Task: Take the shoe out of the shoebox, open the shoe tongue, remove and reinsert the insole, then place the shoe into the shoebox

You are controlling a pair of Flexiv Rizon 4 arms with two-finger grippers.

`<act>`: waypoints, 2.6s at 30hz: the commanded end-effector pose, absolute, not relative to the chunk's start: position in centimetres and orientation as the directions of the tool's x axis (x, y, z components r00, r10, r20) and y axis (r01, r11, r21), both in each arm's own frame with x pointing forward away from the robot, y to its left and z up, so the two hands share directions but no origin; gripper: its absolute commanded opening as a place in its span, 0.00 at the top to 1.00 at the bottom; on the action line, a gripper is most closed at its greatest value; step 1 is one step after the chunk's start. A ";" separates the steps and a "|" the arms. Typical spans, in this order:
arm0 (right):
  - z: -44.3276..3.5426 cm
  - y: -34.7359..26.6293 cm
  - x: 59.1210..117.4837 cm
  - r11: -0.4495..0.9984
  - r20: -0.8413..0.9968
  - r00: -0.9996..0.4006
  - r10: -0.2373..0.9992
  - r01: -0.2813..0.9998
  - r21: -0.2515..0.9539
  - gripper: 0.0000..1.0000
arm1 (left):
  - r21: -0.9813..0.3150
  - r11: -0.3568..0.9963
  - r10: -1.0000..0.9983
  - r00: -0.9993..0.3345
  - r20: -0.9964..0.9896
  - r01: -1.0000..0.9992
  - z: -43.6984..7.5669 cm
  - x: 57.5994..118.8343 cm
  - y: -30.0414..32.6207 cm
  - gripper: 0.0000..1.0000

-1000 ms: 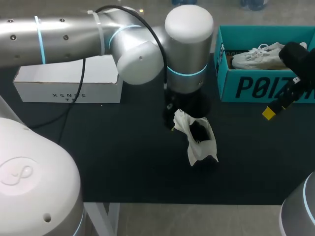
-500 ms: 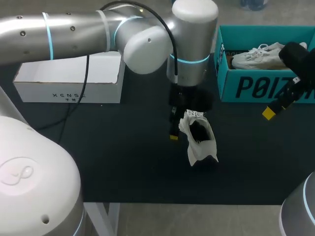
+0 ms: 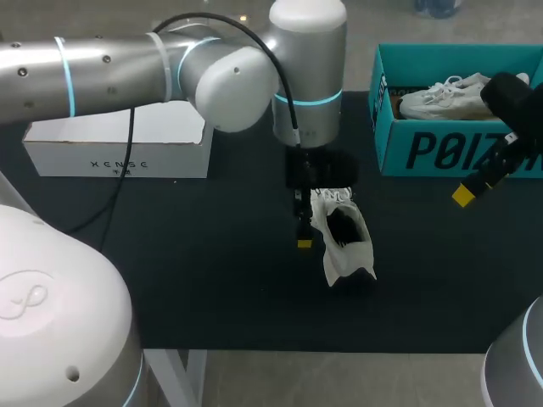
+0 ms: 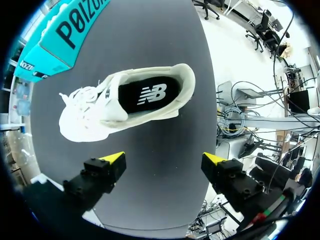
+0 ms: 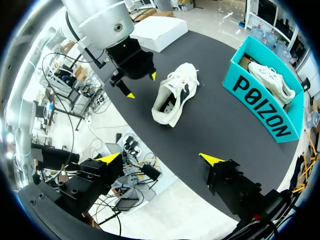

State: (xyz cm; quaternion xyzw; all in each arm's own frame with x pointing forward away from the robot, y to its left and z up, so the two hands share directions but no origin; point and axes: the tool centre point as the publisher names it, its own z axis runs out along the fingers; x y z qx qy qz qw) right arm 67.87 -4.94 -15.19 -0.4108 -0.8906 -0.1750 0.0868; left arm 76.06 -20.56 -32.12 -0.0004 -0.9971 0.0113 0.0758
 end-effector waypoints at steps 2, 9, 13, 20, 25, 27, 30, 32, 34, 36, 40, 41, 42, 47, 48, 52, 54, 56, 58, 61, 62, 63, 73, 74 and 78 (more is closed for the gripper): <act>-15.2 -4.9 68.0 0.602 0.300 -0.646 0.702 0.763 0.236 0.00 | -0.024 1.000 0.003 -0.989 0.149 -0.001 -32.1 76.0 -20.5 0.00; -15.2 -4.9 68.0 0.602 0.300 -0.646 0.702 0.763 0.236 0.00 | 0.000 0.998 -0.064 -0.989 0.137 -0.065 -32.0 74.3 -21.6 0.00; -15.2 -4.9 68.0 0.602 0.300 -0.646 0.702 0.763 0.236 0.00 | 0.007 0.997 -0.077 -0.988 0.131 -0.077 -32.2 73.1 -22.2 0.00; -15.2 -4.9 68.0 0.602 0.300 -0.646 0.702 0.763 0.236 0.00 | -0.017 0.998 -0.054 -0.986 0.158 -0.058 -32.5 71.8 -22.9 0.00; -15.2 -4.9 68.0 0.602 0.300 -0.646 0.702 0.763 0.236 0.00 | -0.040 0.997 -0.059 -0.986 0.157 -0.066 -32.6 71.2 -23.7 0.00; -15.2 -4.9 68.0 0.602 0.300 -0.646 0.702 0.763 0.236 0.00 | -0.040 0.997 -0.057 -0.986 0.160 -0.064 -32.8 71.1 -24.3 0.00; -15.2 -4.9 68.0 0.602 0.300 -0.646 0.702 0.763 0.236 0.00 | -0.046 0.998 -0.038 -0.986 0.165 -0.046 -33.0 70.8 -25.4 0.00; -15.2 -4.9 68.0 0.602 0.300 -0.646 0.702 0.763 0.236 0.00 | -0.046 0.998 -0.036 -0.987 0.157 -0.043 -33.1 70.4 -26.2 0.00; -15.2 -4.9 68.0 0.602 0.300 -0.646 0.702 0.763 0.236 0.00 | -0.036 0.999 -0.029 -0.988 0.150 -0.034 -33.1 69.9 -27.2 0.00; -15.2 -4.9 68.0 0.602 0.300 -0.646 0.702 0.763 0.236 0.00 | -0.033 0.999 -0.030 -0.990 0.139 -0.035 -33.2 69.5 -28.1 0.00; -15.2 -4.9 68.0 0.602 0.300 -0.646 0.702 0.763 0.236 0.00 | -0.024 0.999 -0.041 -0.991 0.128 -0.045 -33.4 69.5 -29.5 0.00; -15.2 -4.9 68.0 0.602 0.300 -0.646 0.702 0.763 0.236 0.00 | -0.018 0.998 -0.054 -0.991 0.122 -0.057 -33.5 69.5 -29.7 0.00; -15.2 -4.9 68.0 0.602 0.300 -0.646 0.702 0.763 0.236 0.00 | -0.017 0.998 -0.057 -0.991 0.120 -0.060 -33.6 69.5 -30.0 0.00; -15.2 -4.9 68.0 0.602 0.300 -0.646 0.702 0.763 0.236 0.00 | 0.000 0.997 -0.074 -0.990 0.117 -0.075 -33.8 69.6 -30.6 0.00; -15.2 -4.9 68.0 0.602 0.300 -0.646 0.702 0.763 0.236 0.00 | 0.004 0.996 -0.084 -0.990 0.115 -0.084 -33.8 69.6 -30.6 0.00; -15.2 -4.9 68.0 0.602 0.300 -0.646 0.702 0.763 0.236 0.00 | 0.011 0.993 -0.114 -0.989 0.099 -0.114 -33.8 69.7 -30.5 0.00; -15.2 -4.9 68.0 0.602 0.300 -0.646 0.702 0.763 0.236 0.00 | 0.011 0.993 -0.118 -0.988 0.099 -0.117 -33.8 69.8 -30.3 0.00; -15.2 -4.9 68.0 0.602 0.300 -0.646 0.702 0.763 0.236 0.00 | 0.013 0.992 -0.125 -0.987 0.099 -0.125 -33.8 69.9 -30.2 0.00; -15.2 -4.9 68.0 0.602 0.300 -0.646 0.702 0.763 0.236 0.00 | 0.014 0.992 -0.127 -0.987 0.101 -0.126 -33.9 69.9 -30.2 0.00; -15.2 -4.9 68.0 0.602 0.300 -0.646 0.702 0.763 0.236 0.00 | 0.015 0.992 -0.129 -0.986 0.102 -0.128 -33.9 69.9 -30.2 0.00; -15.2 -4.9 68.0 0.602 0.300 -0.646 0.702 0.763 0.236 0.00 | 0.015 0.992 -0.130 -0.986 0.101 -0.129 -33.9 69.9 -30.1 0.00; -15.2 -4.9 68.0 0.602 0.300 -0.646 0.702 0.763 0.236 0.00 | 0.015 0.992 -0.130 -0.986 0.102 -0.129 -33.9 69.9 -30.1 0.00; -15.2 -6.2 67.4 0.579 0.293 -0.625 0.724 0.781 0.234 0.00 | 0.014 0.992 -0.128 -0.987 0.101 -0.127 -33.9 69.7 -30.1 0.00; -15.2 -6.4 67.3 0.574 0.292 -0.621 0.728 0.784 0.236 0.00 | 0.015 0.992 -0.127 -0.987 0.101 -0.127 -33.9 69.7 -30.1 0.00; -15.1 -6.9 67.0 0.565 0.291 -0.613 0.735 0.790 0.238 0.00 | 0.016 0.992 -0.130 -0.987 0.097 -0.129 -33.9 69.7 -30.2 0.00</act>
